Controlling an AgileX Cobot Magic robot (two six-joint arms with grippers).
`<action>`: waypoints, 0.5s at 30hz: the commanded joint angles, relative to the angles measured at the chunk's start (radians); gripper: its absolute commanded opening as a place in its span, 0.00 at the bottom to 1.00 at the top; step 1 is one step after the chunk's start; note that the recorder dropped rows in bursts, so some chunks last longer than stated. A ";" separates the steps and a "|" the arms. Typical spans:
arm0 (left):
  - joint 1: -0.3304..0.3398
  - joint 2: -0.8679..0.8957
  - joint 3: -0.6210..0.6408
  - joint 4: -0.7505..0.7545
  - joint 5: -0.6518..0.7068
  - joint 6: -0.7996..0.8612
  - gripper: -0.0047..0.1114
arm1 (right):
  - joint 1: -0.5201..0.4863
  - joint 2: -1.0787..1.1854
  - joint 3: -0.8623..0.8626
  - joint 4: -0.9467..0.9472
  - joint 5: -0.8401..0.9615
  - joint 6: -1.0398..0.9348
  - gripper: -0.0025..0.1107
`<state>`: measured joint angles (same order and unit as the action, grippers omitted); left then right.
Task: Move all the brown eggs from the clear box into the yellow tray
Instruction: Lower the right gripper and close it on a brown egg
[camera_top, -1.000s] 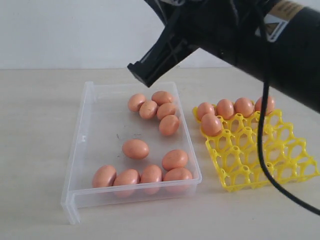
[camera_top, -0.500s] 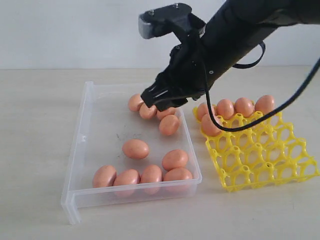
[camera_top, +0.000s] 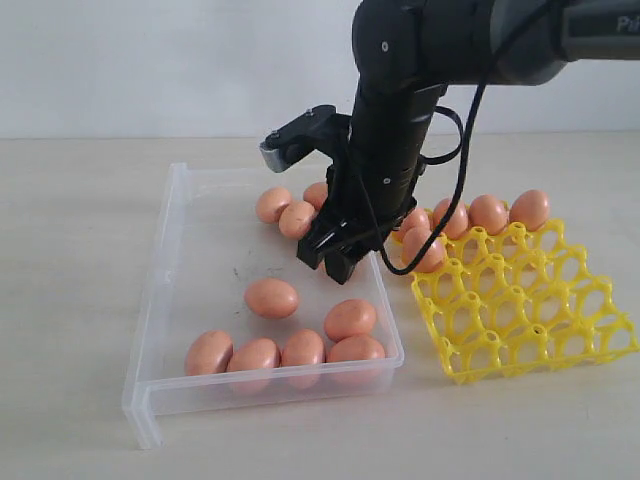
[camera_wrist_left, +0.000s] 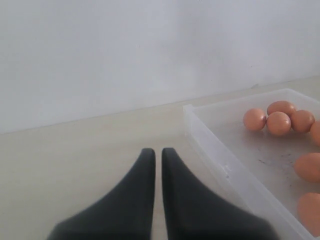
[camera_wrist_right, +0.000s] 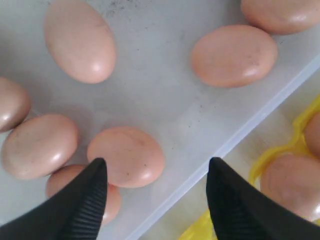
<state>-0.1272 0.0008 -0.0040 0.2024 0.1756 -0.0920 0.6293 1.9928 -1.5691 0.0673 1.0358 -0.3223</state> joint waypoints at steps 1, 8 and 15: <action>-0.006 -0.001 0.004 -0.002 -0.003 -0.005 0.07 | -0.002 0.043 -0.040 -0.013 0.006 -0.066 0.49; -0.006 -0.001 0.004 -0.002 -0.003 -0.005 0.07 | 0.021 0.054 -0.038 0.019 -0.072 -0.274 0.49; -0.006 -0.001 0.004 -0.002 -0.003 -0.005 0.07 | 0.075 0.083 -0.038 0.162 -0.158 -0.483 0.49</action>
<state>-0.1272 0.0008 -0.0040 0.2024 0.1756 -0.0920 0.6835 2.0606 -1.6029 0.2033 0.9085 -0.7382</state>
